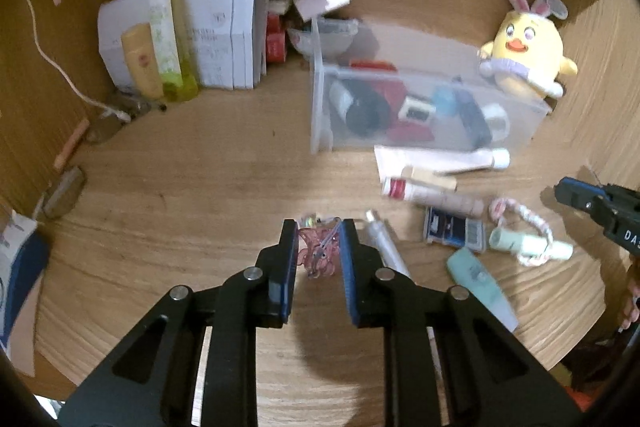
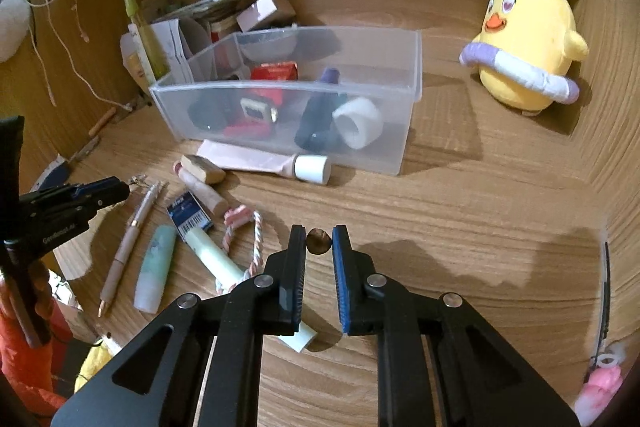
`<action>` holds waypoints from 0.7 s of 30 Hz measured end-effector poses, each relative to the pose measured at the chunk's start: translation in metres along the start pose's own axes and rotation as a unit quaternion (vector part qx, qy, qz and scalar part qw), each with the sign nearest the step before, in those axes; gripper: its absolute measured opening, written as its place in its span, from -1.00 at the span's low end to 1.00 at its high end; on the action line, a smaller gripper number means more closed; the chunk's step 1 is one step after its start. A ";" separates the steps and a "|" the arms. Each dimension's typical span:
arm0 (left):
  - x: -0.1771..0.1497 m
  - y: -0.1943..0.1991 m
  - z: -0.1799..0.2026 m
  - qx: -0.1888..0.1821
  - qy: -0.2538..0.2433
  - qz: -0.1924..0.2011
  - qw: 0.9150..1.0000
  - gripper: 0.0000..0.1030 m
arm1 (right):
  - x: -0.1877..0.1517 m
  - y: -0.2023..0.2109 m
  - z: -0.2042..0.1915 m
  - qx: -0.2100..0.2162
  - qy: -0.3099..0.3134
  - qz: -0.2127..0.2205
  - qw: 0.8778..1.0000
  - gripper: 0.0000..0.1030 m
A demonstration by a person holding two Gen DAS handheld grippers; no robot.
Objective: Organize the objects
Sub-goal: 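Grasp the pink charm with the left tool while the right tool grasps the small brown bead, then carry the pink charm and brown bead into the clear box and release both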
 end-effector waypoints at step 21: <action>0.056 0.046 0.032 -0.043 -0.018 0.101 0.994 -0.61 | 0.035 0.034 -0.003 0.003 0.012 0.073 0.997 -0.76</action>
Point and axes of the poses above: each gripper's, at about its wrist camera, not at the fingertips, and y roughly against the way its jaws point, z to its right, x to its top, the point moved 2 cm from there along -y, roughly the way its jaws point, and after that the axes turned 7 degrees about -z, right-handed, at the moved point
